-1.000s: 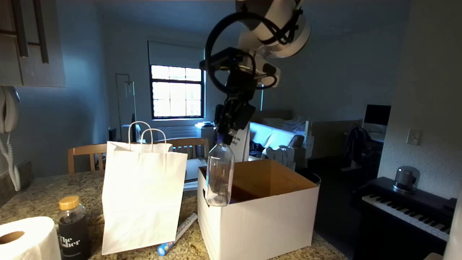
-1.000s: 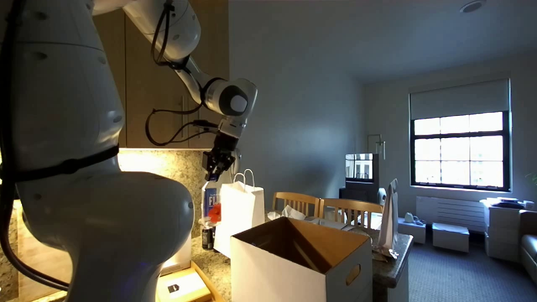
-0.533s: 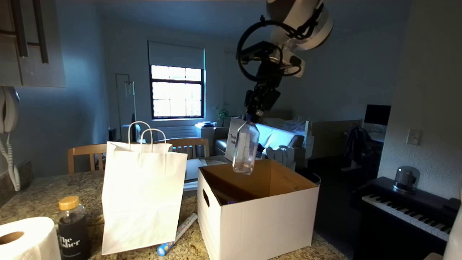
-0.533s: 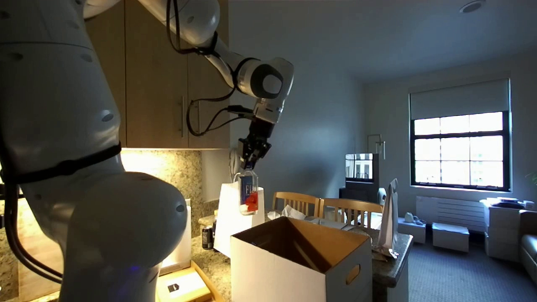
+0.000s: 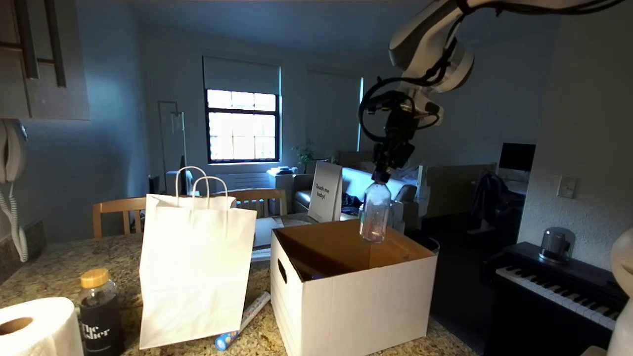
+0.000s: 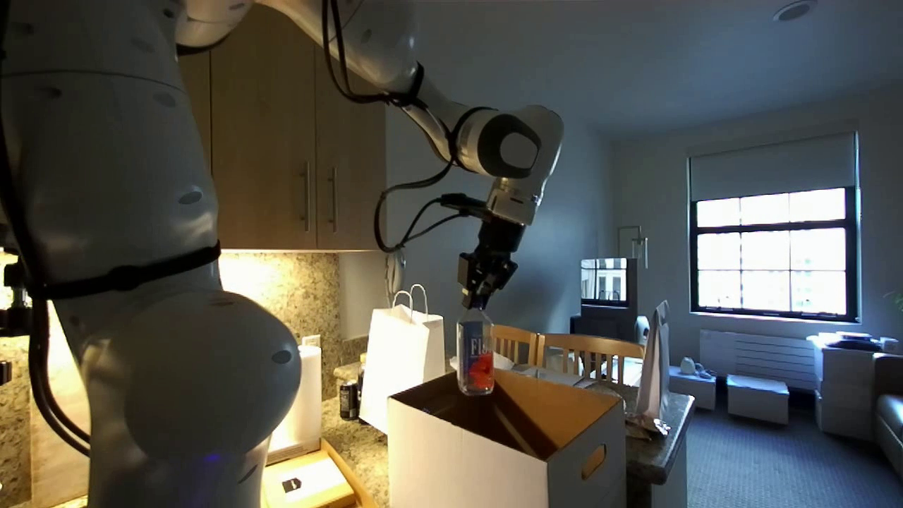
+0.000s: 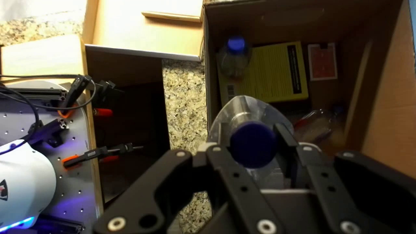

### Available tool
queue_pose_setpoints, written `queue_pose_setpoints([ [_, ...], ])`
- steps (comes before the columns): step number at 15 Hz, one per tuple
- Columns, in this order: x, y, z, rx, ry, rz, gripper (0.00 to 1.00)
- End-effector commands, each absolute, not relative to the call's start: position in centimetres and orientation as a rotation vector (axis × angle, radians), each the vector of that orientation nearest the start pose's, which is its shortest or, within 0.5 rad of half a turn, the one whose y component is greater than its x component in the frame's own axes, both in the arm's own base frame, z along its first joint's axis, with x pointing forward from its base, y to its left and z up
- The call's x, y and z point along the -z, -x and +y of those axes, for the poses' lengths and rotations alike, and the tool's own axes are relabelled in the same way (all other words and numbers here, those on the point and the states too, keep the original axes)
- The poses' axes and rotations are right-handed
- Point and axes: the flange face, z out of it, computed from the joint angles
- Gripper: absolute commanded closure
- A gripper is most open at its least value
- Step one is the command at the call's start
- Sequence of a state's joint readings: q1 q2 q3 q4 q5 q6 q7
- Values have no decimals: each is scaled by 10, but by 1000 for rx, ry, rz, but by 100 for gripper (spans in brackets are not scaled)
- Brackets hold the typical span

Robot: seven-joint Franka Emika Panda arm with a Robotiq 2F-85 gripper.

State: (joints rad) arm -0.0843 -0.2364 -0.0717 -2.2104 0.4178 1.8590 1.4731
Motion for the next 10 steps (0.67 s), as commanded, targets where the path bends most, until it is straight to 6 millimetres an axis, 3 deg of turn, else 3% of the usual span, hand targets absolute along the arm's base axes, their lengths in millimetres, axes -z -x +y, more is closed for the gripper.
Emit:
queue_pose_setpoints([
  [1, -437, -496, -91, -543, 1786, 2246, 86],
  [6, -377, -529, -140, -592, 1683, 2361, 86],
  [10, -341, -550, -160, -590, 1637, 2435, 86],
])
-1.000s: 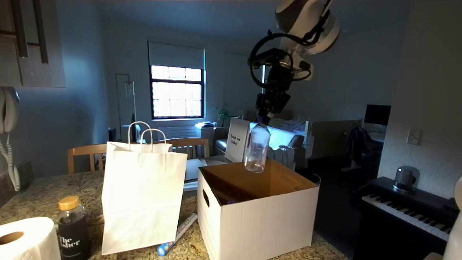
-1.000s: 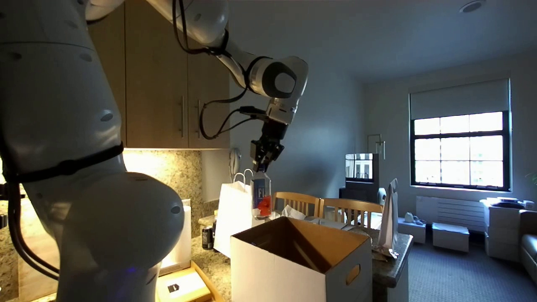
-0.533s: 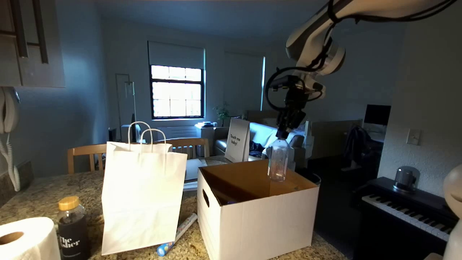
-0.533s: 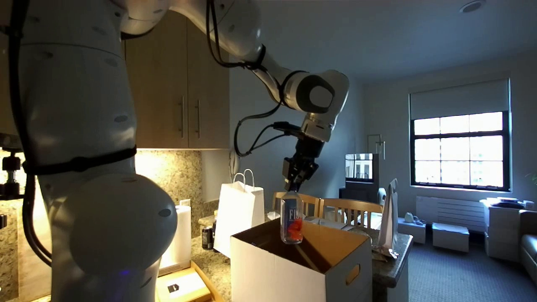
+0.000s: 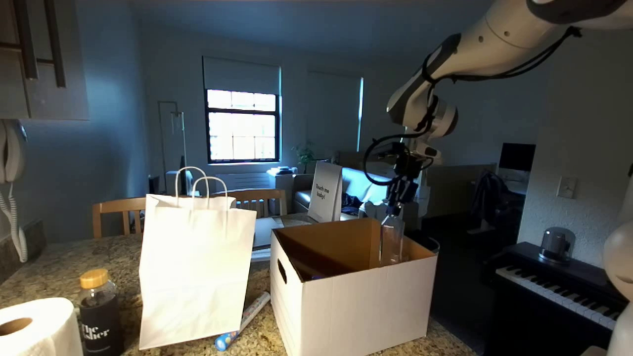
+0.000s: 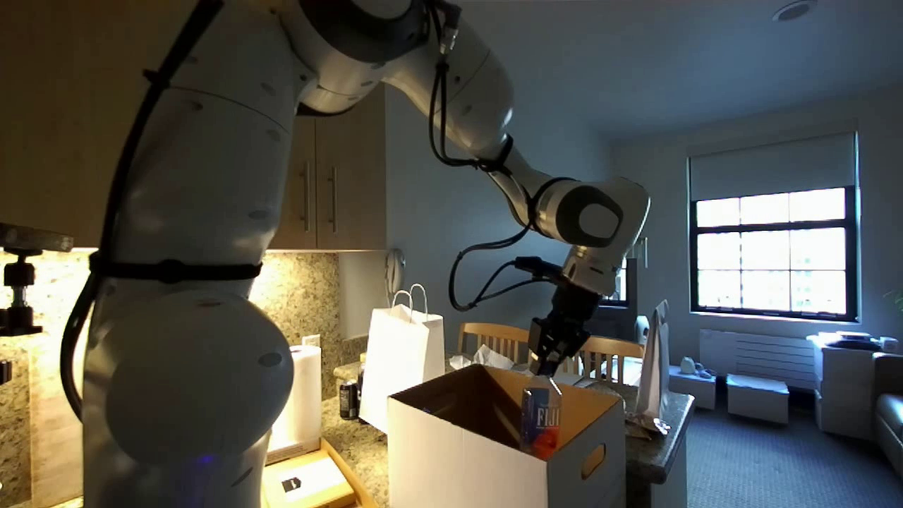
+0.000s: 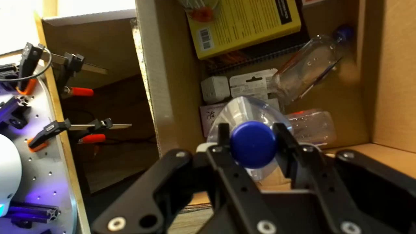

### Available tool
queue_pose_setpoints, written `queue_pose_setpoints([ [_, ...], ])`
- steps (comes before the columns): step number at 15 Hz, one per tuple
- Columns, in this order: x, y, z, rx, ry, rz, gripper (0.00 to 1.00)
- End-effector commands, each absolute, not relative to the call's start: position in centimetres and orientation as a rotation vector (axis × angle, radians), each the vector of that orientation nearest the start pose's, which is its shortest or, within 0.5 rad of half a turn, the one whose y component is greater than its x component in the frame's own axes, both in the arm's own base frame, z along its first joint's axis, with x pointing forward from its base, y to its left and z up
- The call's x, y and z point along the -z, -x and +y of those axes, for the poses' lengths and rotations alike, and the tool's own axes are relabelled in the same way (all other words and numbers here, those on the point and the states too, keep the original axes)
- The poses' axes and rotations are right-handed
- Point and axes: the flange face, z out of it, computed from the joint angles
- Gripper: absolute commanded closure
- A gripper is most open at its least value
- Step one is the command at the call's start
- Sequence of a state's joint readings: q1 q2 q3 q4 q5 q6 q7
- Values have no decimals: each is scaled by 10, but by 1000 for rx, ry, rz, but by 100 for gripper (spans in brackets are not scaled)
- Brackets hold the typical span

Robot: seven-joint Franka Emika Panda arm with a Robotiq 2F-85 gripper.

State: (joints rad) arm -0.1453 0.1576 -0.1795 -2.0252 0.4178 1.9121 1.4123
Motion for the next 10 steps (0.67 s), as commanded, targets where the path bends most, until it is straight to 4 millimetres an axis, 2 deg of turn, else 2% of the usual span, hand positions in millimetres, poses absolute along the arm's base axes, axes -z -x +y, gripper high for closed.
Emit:
queue_pose_setpoints([
  [1, -333, -555, -162, -576, 1630, 2448, 86],
  [3, -319, -563, -163, -554, 1625, 2476, 86],
  [6, -302, -569, -146, -399, 1675, 2490, 86],
  [10, -281, -573, -134, -382, 1695, 2473, 86],
])
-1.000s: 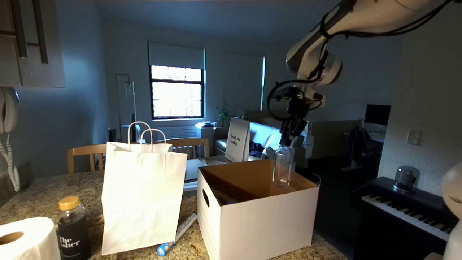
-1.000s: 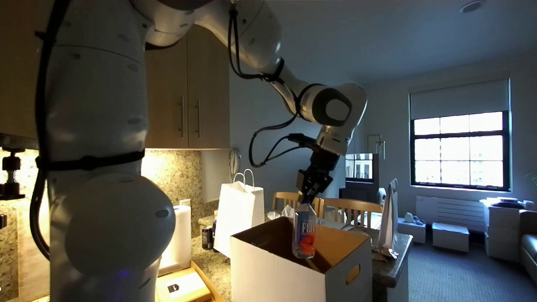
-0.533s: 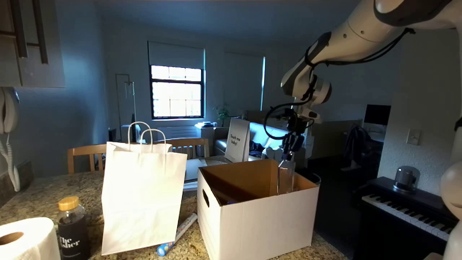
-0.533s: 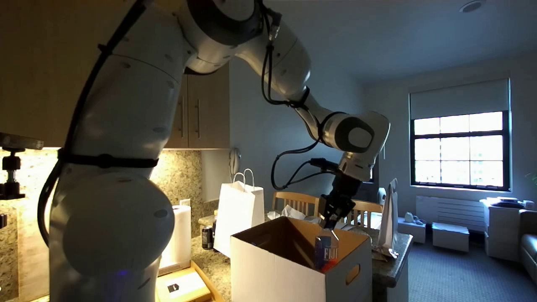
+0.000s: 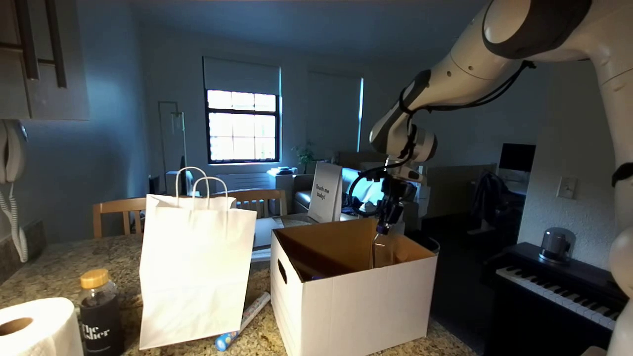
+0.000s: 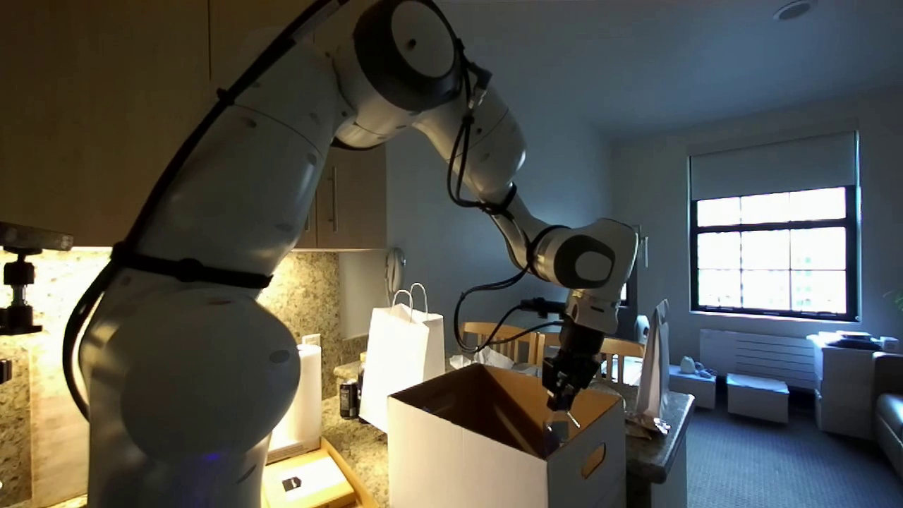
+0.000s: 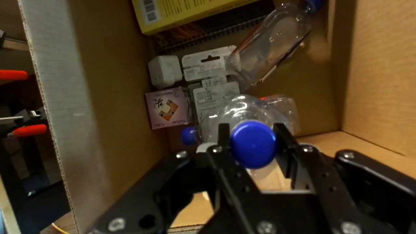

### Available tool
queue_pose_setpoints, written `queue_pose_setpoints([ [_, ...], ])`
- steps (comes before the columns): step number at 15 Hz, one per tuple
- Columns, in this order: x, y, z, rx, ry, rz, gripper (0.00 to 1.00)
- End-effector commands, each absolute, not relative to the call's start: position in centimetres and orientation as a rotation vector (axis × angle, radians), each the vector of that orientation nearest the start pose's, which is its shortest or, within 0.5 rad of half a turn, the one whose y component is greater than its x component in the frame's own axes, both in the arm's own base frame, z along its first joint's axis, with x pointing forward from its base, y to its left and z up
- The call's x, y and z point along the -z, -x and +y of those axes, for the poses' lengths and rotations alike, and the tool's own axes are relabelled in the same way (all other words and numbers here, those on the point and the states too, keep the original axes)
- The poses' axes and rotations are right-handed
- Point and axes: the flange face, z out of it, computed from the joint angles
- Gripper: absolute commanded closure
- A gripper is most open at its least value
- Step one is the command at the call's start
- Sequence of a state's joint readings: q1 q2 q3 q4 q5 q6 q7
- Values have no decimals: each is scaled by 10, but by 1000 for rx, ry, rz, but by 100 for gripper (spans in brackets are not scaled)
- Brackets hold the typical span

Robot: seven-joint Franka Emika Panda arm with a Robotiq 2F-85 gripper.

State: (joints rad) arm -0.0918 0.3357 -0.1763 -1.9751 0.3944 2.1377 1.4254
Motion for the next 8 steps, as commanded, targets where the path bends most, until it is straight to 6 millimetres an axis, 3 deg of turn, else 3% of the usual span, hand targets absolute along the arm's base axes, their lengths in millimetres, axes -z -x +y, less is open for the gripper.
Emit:
queue_pose_setpoints([
  [1, -277, -572, -132, -390, 1693, 2474, 86],
  [3, -272, -571, -134, -407, 1676, 2474, 86],
  [4, -273, -570, -135, -418, 1665, 2468, 75],
  [5, -273, -568, -137, -424, 1652, 2463, 39],
  [6, -274, -565, -140, -427, 1634, 2464, 38],
  [8, -274, -561, -146, -446, 1596, 2472, 27],
])
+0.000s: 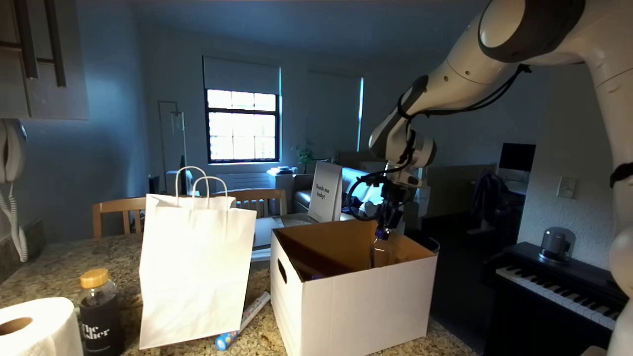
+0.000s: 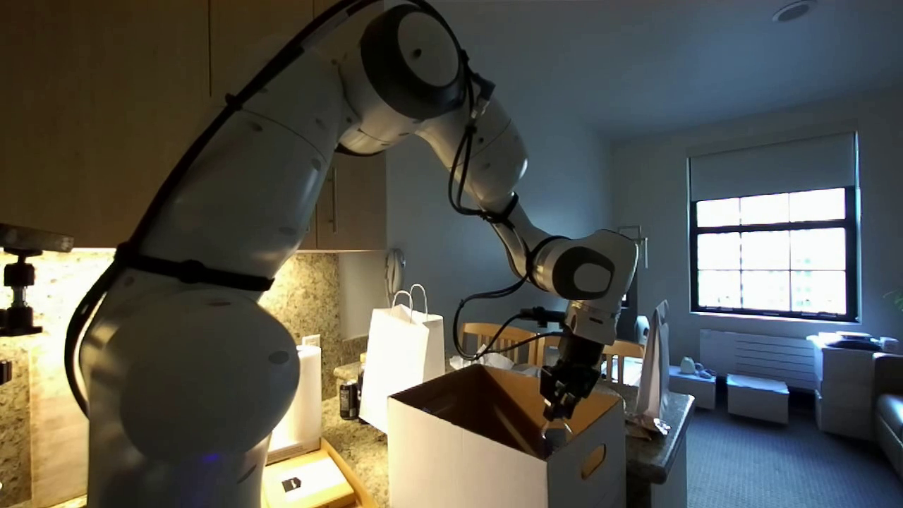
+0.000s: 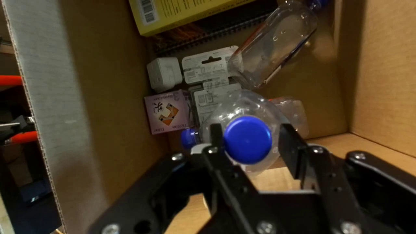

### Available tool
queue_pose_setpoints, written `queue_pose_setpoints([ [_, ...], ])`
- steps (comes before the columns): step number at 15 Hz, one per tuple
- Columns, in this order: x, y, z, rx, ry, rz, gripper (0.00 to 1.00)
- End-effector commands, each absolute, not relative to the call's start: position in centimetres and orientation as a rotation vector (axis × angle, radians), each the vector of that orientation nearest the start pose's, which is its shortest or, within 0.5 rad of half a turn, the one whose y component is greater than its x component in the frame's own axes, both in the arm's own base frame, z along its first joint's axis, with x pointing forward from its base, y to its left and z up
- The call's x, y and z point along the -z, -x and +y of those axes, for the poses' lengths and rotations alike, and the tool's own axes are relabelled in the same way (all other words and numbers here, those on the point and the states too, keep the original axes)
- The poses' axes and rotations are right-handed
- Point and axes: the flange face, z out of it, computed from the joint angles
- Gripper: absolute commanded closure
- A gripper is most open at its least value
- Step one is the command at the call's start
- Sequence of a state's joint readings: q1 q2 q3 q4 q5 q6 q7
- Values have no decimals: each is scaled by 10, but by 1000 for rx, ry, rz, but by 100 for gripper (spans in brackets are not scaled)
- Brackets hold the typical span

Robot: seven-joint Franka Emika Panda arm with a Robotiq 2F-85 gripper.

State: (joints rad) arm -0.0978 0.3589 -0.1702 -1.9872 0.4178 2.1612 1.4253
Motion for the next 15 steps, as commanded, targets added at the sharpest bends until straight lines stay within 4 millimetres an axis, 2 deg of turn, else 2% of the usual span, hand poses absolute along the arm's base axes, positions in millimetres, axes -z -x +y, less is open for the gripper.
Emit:
queue_pose_setpoints([
  [1, -274, -559, -148, -452, 1573, 2474, 21],
  [4, -284, -553, -152, -450, 1528, 2460, 2],
  [8, -313, -546, -142, -408, 1552, 2395, 0],
  [11, -341, -534, -119, -382, 1636, 2326, 0],
  [15, -364, -510, -72, -351, 1743, 2295, 0],
])
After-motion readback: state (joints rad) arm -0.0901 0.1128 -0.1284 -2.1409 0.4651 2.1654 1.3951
